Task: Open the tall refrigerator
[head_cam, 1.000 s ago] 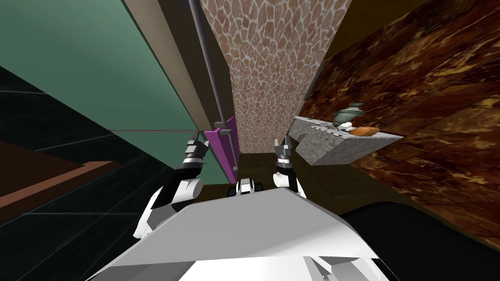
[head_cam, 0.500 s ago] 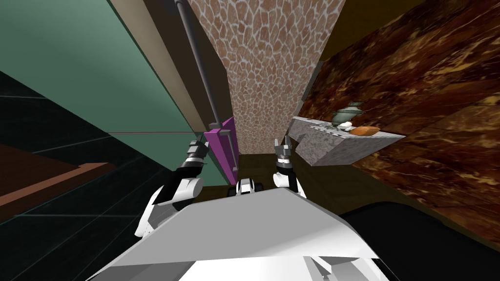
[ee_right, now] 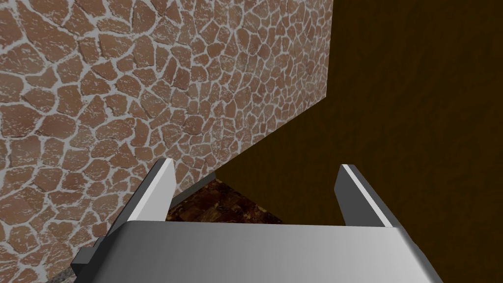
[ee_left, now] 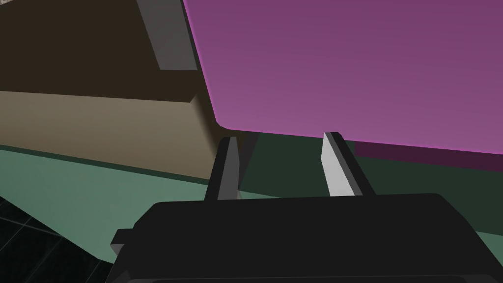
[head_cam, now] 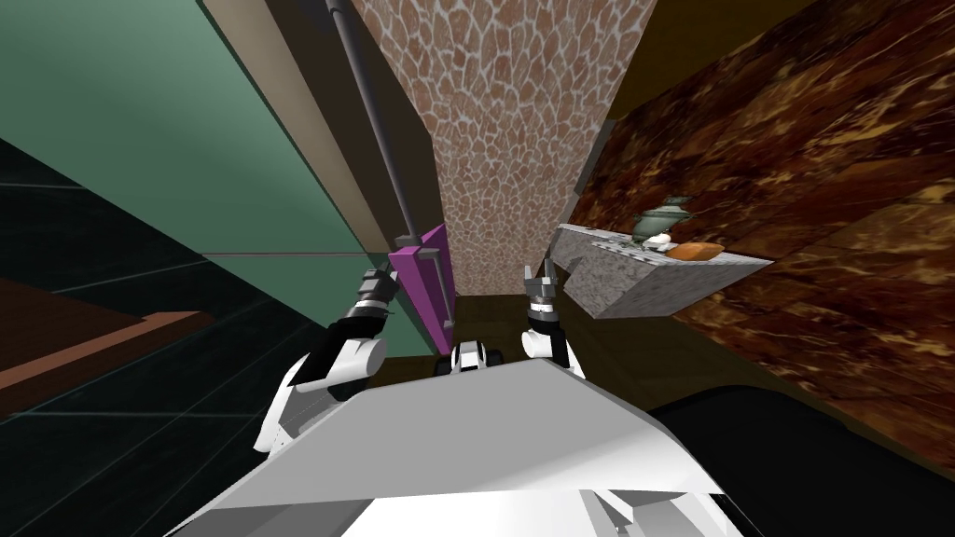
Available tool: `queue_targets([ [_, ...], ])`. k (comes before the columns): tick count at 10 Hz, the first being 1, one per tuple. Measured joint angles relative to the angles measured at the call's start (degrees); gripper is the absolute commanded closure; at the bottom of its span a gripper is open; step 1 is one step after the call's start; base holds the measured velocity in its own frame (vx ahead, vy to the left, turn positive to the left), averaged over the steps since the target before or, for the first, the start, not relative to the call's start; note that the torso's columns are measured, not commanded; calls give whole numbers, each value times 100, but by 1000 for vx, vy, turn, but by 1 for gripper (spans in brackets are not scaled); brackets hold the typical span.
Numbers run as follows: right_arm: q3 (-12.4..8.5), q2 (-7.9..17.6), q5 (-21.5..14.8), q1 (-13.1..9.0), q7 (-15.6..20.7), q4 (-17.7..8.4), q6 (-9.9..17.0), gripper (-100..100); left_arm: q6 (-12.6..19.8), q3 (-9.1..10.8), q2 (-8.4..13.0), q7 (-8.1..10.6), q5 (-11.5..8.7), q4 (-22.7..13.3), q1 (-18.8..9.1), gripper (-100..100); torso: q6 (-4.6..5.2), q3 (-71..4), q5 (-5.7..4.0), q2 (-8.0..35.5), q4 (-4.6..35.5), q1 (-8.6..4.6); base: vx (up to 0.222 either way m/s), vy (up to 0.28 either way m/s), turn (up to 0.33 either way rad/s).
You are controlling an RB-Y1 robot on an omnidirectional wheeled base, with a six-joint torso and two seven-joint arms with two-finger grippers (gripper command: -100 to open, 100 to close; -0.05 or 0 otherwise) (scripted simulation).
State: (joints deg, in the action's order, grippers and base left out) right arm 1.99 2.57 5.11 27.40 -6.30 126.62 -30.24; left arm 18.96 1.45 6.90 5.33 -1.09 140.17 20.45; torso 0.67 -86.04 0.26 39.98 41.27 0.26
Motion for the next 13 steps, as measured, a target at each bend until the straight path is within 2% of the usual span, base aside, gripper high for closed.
queue_targets([
  [4,0,0,0,0,0,0,0,0,450,28,-39,6,-12,154,-11,-100,7,-17,4,-26,-9,5,19,-51,-3],
  [9,0,0,0,0,0,0,0,0,1098,26,-147,-5,12,631,-71,-100,7,-25,4,-37,-12,10,19,-52,-2],
  [11,0,0,0,0,0,0,0,0,1260,55,-165,10,-22,913,-70,-100,-3,-15,1,-18,6,21,-21,-21,23],
  [13,-1,0,0,0,0,0,0,0,1351,99,-126,37,-29,985,-141,-100,-12,16,-12,33,33,4,-20,-22,59],
])
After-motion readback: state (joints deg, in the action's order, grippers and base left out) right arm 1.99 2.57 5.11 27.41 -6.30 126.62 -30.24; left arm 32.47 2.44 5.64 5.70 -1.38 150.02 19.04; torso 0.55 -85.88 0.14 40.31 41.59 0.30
